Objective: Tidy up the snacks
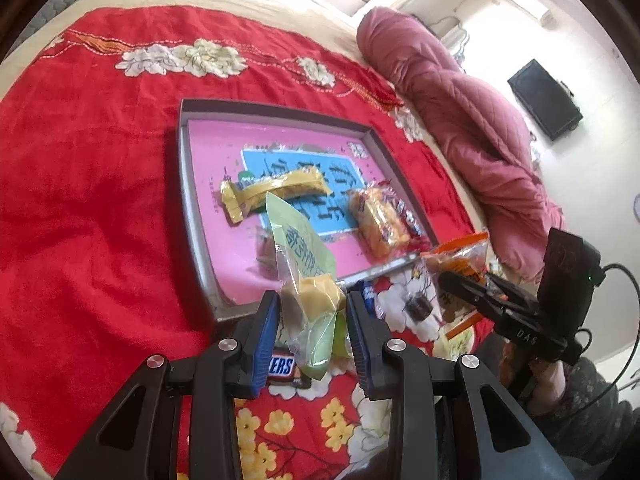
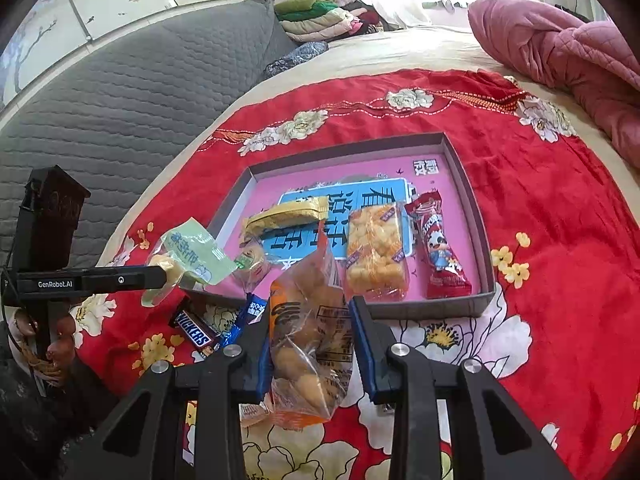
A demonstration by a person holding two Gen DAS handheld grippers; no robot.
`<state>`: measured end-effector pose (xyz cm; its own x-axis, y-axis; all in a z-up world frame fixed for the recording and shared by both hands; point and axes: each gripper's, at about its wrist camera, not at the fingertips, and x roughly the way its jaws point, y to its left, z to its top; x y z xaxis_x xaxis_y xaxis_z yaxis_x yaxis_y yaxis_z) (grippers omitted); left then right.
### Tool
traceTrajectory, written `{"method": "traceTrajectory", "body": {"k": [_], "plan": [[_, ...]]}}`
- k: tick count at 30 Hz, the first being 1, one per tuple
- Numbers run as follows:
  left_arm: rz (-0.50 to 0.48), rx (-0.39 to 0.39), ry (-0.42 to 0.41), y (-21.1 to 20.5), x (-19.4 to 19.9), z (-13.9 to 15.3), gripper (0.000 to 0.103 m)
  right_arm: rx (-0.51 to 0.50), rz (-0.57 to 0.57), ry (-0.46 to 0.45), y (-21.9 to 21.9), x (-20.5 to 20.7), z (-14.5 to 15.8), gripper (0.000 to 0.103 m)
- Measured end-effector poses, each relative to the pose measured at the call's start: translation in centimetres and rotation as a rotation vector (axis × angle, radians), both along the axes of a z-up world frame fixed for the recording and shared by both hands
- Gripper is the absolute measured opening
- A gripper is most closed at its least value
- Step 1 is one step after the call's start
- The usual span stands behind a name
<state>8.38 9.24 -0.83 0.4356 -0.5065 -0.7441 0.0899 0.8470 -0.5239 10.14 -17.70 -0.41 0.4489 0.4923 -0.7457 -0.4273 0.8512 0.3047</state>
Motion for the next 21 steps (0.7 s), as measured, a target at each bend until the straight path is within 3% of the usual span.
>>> {"method": "traceTrajectory", "body": {"k": [5,9,21], "plan": [[0.057,-0.024,-0.04,0.7,0.0,0.6,0.035,-0.001,0.0,-0.019,0.3,0.0,0.5,0.034],[0.11,0.044,-0.073,1.1,0.0,1.0,0.035,0.01,-0.002,-0.027,0.5,0.2,0.9,0.034],[0.173,0.039,-0.108,1.6,0.3,0.7,0.035,0.034,-0.022,-0.057,0.7,1.5,1.9,0.034]]}}
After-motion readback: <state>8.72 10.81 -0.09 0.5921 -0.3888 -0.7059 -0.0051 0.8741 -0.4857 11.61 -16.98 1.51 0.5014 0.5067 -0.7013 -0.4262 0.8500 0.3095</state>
